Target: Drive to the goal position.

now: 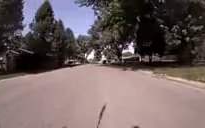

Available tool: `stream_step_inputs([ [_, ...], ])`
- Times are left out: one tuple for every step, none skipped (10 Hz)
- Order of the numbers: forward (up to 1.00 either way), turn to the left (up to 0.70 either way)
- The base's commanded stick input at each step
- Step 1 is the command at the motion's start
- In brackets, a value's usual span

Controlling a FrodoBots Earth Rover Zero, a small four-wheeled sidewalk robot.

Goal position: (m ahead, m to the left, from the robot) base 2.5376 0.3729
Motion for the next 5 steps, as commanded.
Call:
stream_step_inputs([
  [0.69,0.03],
  [0.69,0.03],
  [0.69,0.03],
  [0.69,-0.03],
  [0.69,-0.13],
])
